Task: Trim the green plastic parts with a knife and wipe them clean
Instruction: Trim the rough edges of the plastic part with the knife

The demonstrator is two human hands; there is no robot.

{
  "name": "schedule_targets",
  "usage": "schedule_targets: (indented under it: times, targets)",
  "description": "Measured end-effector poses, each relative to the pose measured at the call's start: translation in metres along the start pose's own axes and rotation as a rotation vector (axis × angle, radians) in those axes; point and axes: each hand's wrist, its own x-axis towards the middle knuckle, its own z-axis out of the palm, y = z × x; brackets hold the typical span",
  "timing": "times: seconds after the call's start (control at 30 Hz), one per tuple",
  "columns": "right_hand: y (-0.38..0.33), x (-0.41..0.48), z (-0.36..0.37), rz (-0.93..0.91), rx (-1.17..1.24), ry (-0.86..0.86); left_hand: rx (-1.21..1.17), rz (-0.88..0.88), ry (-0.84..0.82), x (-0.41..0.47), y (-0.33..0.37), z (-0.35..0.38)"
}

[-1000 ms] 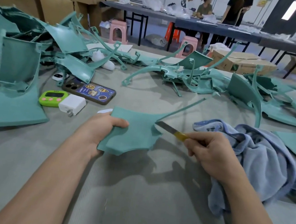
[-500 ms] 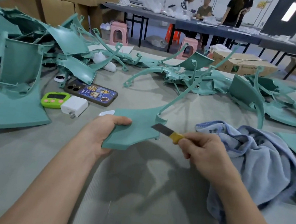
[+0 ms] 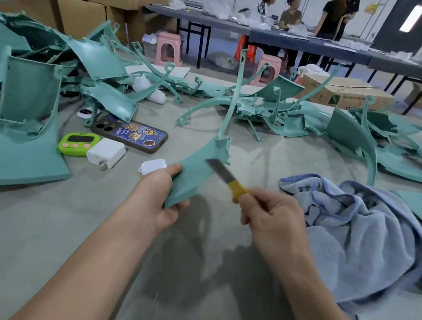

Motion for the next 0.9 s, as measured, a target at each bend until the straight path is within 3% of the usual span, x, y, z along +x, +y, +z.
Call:
schedule_targets:
  times: [0.07, 0.1, 0.17, 0.23, 0.4, 0.5, 0.57, 0.67, 0.7, 0.77, 0.83, 0.9]
  targets:
    - [0.0, 0.001, -0.006, -0.019, -0.008, 0.158, -0.005, -0.034, -0.009, -0.001, 0.001, 0.0]
    - [-0.001, 0.001, -0.008, -0.052, 0.035, 0.145, -0.007, -0.038, -0.01, -0.001, 0.002, 0.0]
    - [-0.006, -0.002, -0.009, -0.115, 0.094, -0.022, -0.001, -0.036, -0.009, -0.002, 0.003, 0.001]
    - [-0.012, -0.006, -0.005, -0.169, -0.03, -0.185, 0.007, -0.046, -0.024, -0.004, 0.002, 0.002]
    - [-0.005, 0.0, -0.008, -0.031, -0.01, 0.175, 0.019, -0.074, -0.053, -0.005, 0.003, 0.003]
    - [-0.009, -0.004, -0.008, -0.113, 0.064, -0.04, -0.005, -0.049, -0.028, -0.005, 0.002, 0.004]
    - [-0.012, -0.008, 0.001, -0.134, -0.032, -0.136, 0.004, -0.033, -0.031, -0.004, 0.0, 0.005]
    - [-0.006, -0.001, 0.002, -0.019, -0.158, 0.127, 0.011, -0.022, -0.011, -0.004, 0.0, 0.004]
    - [-0.005, 0.002, -0.001, 0.015, -0.122, 0.205, 0.006, 0.001, 0.007, -0.003, 0.0, 0.003]
    - [-0.003, 0.006, -0.008, 0.097, 0.206, 0.234, -0.026, 0.083, 0.026, -0.005, -0.001, 0.003]
    - [-0.008, 0.005, -0.009, 0.24, 0.626, 0.073, -0.036, 0.193, 0.034, -0.004, -0.005, 0.005]
    - [-0.012, 0.001, -0.002, 0.372, 0.862, -0.118, 0.015, 0.274, -0.011, -0.002, -0.008, 0.007]
